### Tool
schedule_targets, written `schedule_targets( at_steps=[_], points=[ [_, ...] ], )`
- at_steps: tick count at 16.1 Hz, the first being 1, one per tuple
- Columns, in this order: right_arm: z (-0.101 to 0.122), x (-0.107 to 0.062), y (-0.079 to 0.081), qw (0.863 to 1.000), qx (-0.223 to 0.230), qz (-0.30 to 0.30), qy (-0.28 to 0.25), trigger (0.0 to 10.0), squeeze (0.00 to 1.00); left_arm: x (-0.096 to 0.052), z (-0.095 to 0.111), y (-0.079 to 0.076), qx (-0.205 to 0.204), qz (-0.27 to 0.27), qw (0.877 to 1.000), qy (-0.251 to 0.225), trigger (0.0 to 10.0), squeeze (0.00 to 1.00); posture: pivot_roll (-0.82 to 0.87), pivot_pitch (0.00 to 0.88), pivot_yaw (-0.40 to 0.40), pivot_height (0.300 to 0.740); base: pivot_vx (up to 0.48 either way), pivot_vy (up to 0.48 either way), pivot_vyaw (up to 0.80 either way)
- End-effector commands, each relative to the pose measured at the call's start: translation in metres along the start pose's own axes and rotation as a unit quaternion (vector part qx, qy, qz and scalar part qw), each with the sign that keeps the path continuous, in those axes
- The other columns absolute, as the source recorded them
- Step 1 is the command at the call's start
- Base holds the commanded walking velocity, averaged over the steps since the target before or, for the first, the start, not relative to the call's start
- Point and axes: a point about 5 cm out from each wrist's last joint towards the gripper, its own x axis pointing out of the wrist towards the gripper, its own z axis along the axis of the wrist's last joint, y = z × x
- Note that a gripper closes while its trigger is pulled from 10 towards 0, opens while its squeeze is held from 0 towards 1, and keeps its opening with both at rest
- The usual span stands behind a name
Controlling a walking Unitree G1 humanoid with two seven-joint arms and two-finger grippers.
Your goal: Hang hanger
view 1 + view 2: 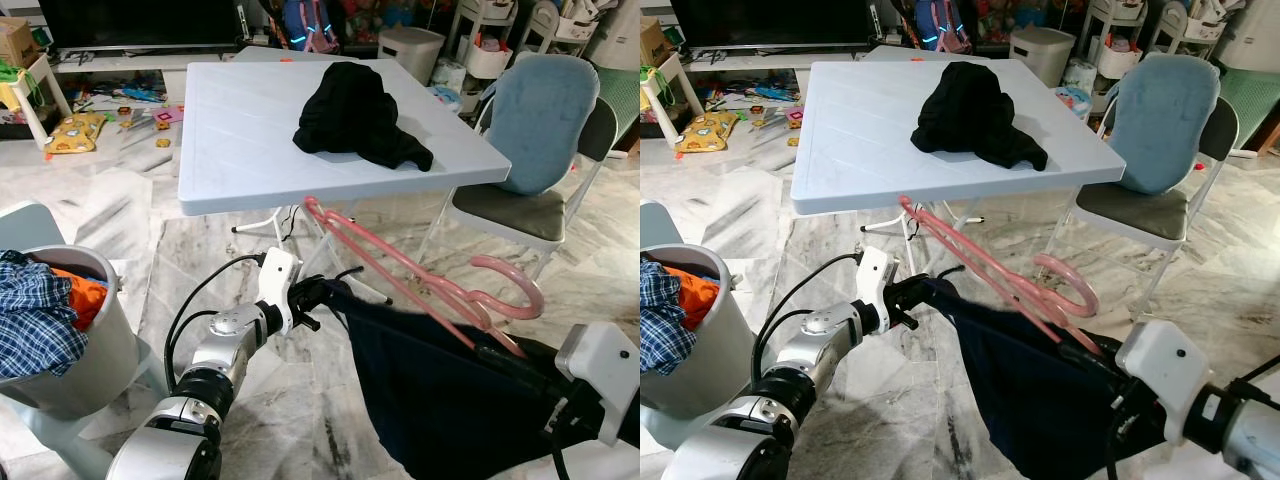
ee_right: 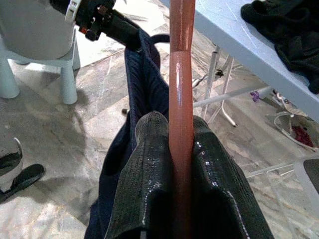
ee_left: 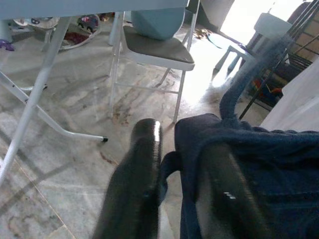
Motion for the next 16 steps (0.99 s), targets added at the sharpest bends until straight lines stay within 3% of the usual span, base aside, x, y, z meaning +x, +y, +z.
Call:
schedule_targets(
  at_steps=[1,3,4,5,10,11,13,16],
  points=[
    [0.000,-0.003,-0.006,1.000,-0.020,-0.004,0.014,10.0,0.00,-0.005,0.006,0.009,0.014,0.022,1.000,-0.013,10.0,1.00,-0.02,0.000,-0.072,0.740,0.000,0.000,0.00],
    [-0.003,-0.003,-0.008,0.999,-0.038,0.006,0.036,10.0,0.00,-0.006,0.002,0.006,0.027,0.014,1.000,0.001,10.0,1.00,-0.02,0.000,-0.073,0.740,0.000,0.000,0.00],
    [-0.005,-0.004,-0.010,0.997,-0.050,0.016,0.049,10.0,0.00,-0.006,-0.004,0.002,0.071,-0.001,0.997,0.021,10.0,1.00,-0.03,0.000,-0.075,0.740,0.000,0.000,0.00],
    [-0.005,-0.003,-0.014,0.997,-0.060,0.017,0.055,10.0,0.00,-0.004,-0.005,-0.006,0.080,-0.030,0.996,0.018,10.0,1.00,-0.03,0.000,-0.077,0.740,0.000,0.000,0.00],
    [-0.007,0.020,-0.023,0.993,-0.100,0.031,0.062,10.0,0.00,-0.003,-0.006,-0.027,0.113,-0.118,0.987,0.008,10.0,1.00,-0.02,0.000,-0.082,0.740,0.000,0.000,0.00],
    [-0.010,0.030,-0.023,0.989,-0.120,0.050,0.071,10.0,0.00,-0.006,-0.009,-0.030,0.137,-0.141,0.980,0.013,10.0,1.00,-0.01,0.000,-0.083,0.740,0.000,0.000,0.00],
    [-0.013,0.034,-0.024,0.985,-0.138,0.067,0.082,10.0,0.00,-0.008,-0.010,-0.029,0.141,-0.142,0.980,0.017,10.0,1.00,-0.01,0.000,-0.084,0.740,0.000,0.000,0.00],
    [-0.015,0.036,-0.030,0.979,-0.160,0.081,0.098,10.0,0.00,-0.010,-0.015,-0.021,0.181,-0.107,0.976,0.051,10.0,1.00,-0.01,0.000,-0.086,0.740,0.000,0.000,0.00]
  ],
)
